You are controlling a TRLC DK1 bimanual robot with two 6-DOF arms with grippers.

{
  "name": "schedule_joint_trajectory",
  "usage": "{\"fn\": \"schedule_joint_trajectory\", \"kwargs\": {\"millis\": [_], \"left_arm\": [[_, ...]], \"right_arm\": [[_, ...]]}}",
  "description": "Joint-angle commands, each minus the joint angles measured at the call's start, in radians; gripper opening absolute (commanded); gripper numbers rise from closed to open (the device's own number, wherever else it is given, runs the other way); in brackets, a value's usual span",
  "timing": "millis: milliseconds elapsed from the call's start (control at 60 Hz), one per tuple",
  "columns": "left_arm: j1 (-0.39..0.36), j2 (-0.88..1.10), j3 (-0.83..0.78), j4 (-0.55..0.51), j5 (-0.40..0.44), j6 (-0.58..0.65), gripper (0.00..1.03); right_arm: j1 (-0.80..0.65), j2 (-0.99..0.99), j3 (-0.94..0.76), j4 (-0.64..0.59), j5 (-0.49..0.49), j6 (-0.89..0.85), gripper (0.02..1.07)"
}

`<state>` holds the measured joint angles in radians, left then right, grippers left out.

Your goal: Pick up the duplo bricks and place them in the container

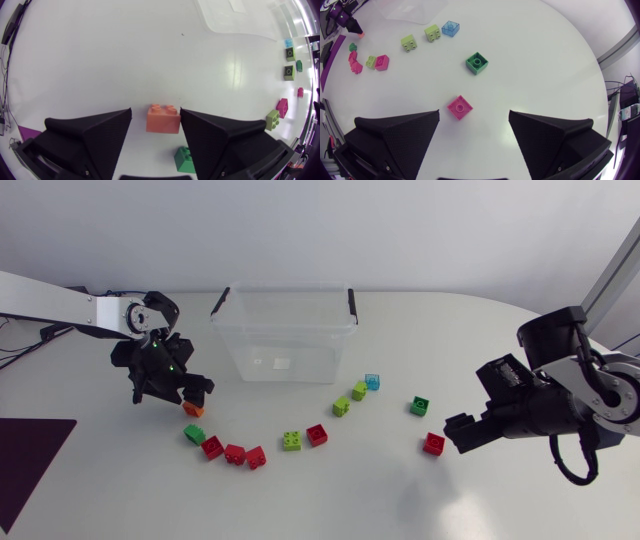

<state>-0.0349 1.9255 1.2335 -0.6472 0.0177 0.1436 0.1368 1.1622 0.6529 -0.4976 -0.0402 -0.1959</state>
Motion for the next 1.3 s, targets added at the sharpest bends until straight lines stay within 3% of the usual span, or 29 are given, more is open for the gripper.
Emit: {"fn": "schedule_joint_trajectory", "kwargs": {"millis": [0, 250, 517, 833, 967, 1083, 1233, 1283], "left_arm": [[-0.003, 0.030, 0.015, -0.016, 0.004, 0.021, 0.51], [-0.016, 0.030, -0.014, -0.037, 0.018, 0.070, 0.31], [-0.023, -0.137, -0.011, -0.097, 0.045, 0.102, 0.30], [-0.039, -0.367, 0.064, -0.114, 0.148, 0.097, 0.30], [-0.049, -0.384, 0.106, -0.071, 0.199, 0.057, 0.30], [-0.057, -0.382, 0.146, -0.025, 0.245, 0.014, 0.30], [-0.105, -0.356, 0.184, 0.077, 0.266, -0.053, 0.30], [-0.122, -0.344, 0.185, 0.124, 0.266, -0.078, 0.30]], "right_arm": [[0.004, 0.017, -0.010, 0.004, 0.013, -0.022, 1.02], [0.057, 0.045, -0.032, -0.009, 0.034, -0.068, 1.02], [0.055, 0.228, 0.048, -0.064, -0.067, -0.369, 1.02], [0.027, 0.445, 0.137, -0.047, -0.070, -0.567, 1.01], [0.004, 0.479, 0.140, -0.024, -0.081, -0.608, 0.87], [-0.002, 0.481, 0.131, 0.013, -0.089, -0.614, 0.55], [0.007, 0.510, 0.136, 0.034, -0.092, -0.596, 0.39], [0.012, 0.514, 0.137, 0.034, -0.092, -0.586, 0.38]]}}
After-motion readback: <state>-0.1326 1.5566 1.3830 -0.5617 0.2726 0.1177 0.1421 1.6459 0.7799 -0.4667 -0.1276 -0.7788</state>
